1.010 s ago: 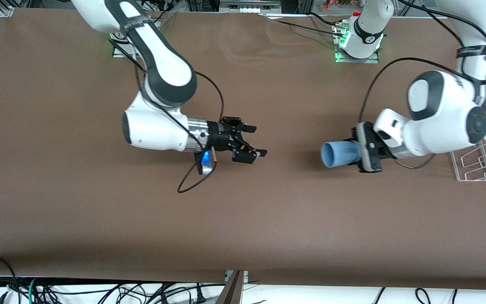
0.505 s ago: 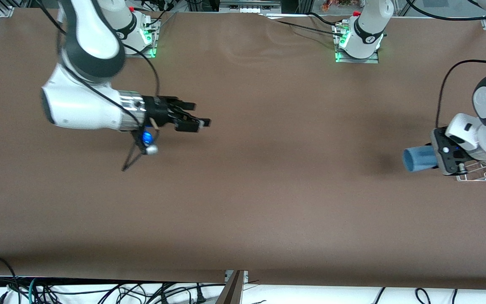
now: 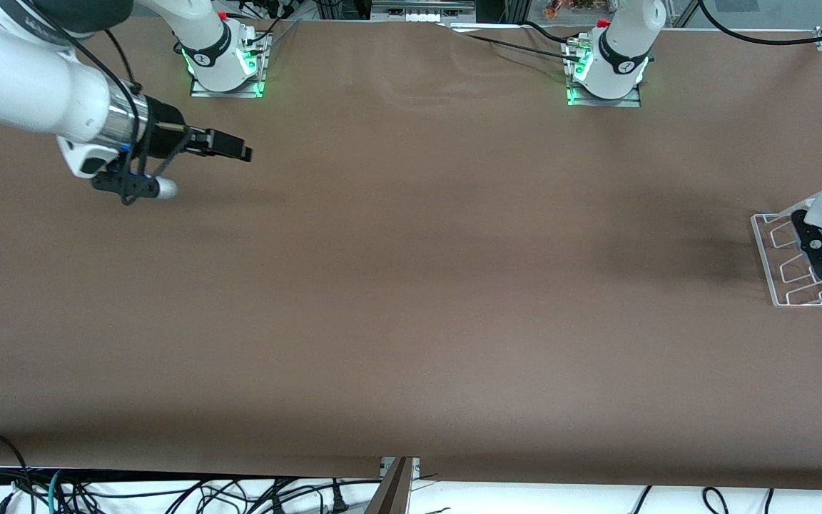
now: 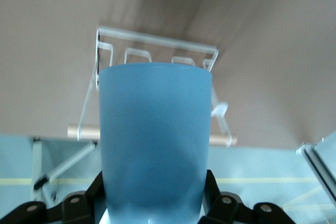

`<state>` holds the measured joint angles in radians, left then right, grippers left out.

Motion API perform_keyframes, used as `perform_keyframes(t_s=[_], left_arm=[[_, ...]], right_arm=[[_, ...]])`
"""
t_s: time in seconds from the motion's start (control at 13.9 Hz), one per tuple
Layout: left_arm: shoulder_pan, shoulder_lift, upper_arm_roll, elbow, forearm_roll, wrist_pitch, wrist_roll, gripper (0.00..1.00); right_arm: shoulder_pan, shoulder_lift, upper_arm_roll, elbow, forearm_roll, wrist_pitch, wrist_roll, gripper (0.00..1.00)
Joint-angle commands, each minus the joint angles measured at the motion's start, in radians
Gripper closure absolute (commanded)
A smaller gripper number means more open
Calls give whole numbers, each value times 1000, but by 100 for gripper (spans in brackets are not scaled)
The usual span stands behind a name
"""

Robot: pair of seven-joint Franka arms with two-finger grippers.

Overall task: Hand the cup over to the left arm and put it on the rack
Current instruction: 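Carry the cup to the rack with the left gripper while the right gripper retracts, then lower the cup onto the rack's dowel with the left gripper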

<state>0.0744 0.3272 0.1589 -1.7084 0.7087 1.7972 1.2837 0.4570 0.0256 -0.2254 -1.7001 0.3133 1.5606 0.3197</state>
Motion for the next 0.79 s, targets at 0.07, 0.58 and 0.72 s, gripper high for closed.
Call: perform_keyframes(t_s=[0.07,0.58,0.72], left_arm=[[-7,35,16,-8,185,-15,-130,100],[-7,93,18,-46,366,14,-260,100],[-2,98,31,-57,379,53,-276,100]], right_arm=[[-50,-41,-6,-26,-172,3,-278,1],[-209,-53,164,4,-361,-11,-352,1],[-207,-82,161,4,-361,1,-352,1]])
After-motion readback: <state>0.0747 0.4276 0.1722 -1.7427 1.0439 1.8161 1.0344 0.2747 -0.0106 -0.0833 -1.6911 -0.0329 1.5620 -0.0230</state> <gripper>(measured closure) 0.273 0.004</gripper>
